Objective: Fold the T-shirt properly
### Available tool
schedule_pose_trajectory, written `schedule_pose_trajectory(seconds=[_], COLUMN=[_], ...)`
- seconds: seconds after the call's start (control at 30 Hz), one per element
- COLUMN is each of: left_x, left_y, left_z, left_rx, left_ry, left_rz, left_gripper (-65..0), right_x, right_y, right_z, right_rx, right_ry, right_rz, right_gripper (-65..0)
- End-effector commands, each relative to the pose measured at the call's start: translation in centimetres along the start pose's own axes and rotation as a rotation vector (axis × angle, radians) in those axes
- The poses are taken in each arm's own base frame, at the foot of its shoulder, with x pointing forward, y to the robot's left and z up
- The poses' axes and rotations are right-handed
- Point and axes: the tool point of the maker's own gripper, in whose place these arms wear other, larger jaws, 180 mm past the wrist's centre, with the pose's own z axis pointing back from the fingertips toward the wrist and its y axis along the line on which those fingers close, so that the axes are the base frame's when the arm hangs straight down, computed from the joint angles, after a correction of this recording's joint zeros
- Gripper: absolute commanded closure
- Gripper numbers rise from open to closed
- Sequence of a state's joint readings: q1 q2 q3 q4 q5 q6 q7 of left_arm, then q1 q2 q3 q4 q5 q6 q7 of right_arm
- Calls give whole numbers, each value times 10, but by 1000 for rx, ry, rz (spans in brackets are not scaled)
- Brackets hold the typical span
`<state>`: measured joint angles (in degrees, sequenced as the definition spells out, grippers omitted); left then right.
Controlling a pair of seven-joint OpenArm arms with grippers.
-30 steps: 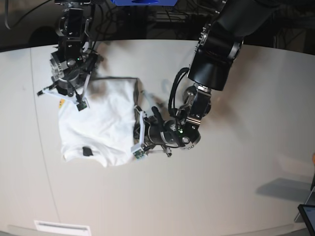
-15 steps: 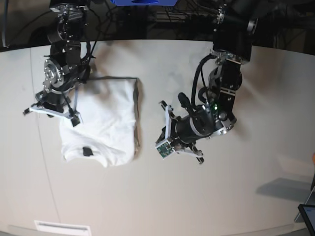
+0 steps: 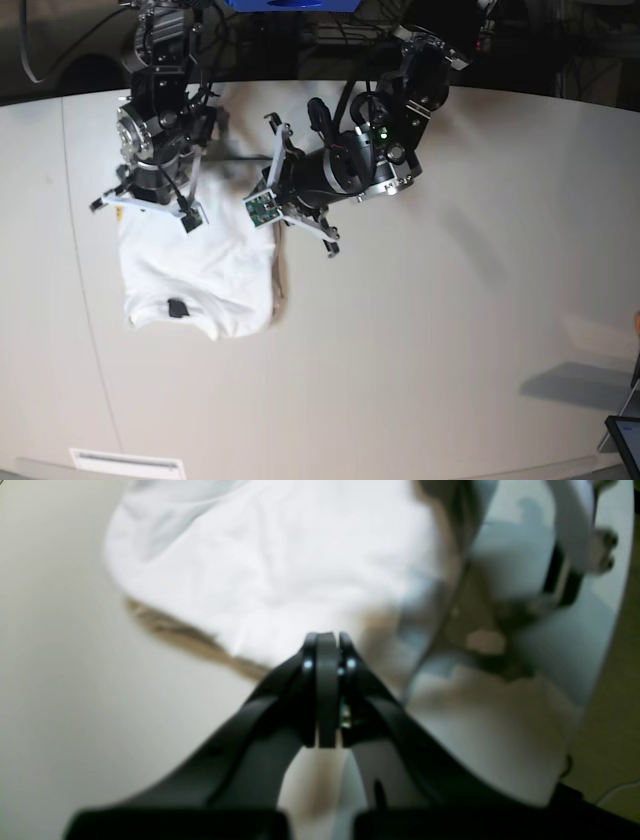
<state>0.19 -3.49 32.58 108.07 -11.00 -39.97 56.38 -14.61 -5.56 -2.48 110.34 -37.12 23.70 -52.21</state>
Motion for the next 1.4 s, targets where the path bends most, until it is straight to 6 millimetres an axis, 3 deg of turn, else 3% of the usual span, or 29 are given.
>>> schedule_pose_trajectory(seconds=[0.0,0.13,0.33,0.5,0.6,0.77,0.93,1.07,1.23,1.37], left_x=[3,-26,-64,-83,-92,-87,-40,-15,-13,-36], left_y=[-1,-16,-25,-41,-40,-27,9,24,19,7], left_z=[-2,-17,-21,-24,-20,-12,14,16,-6,-26], left_rx=[-9,-72,-109,-145,-143,-109,20,67,29,-28], left_ry=[-17,62,130,173,192,178,53,-13,-14,46], left_rz=[6,38,74,110,103,77,23,41,98,160], left_gripper=[0,0,0,0,0,0,0,0,0,0], right_x=[6,-7,-18,-29,-29,-17,5,17,30,16], right_y=[-4,14,31,43,43,28,-10,-18,-13,6], right_z=[3,-5,-14,-21,-21,-13,8,11,8,-5], right_rx=[-11,36,85,114,114,76,-45,-97,-83,-36], right_ry=[-26,3,33,73,73,27,-43,-60,-85,-30], right_rz=[-23,-70,-116,-103,-103,-119,-112,-60,-44,-21], right_gripper=[-1,-1,-1,-1,-1,-1,-1,-1,-1,-1])
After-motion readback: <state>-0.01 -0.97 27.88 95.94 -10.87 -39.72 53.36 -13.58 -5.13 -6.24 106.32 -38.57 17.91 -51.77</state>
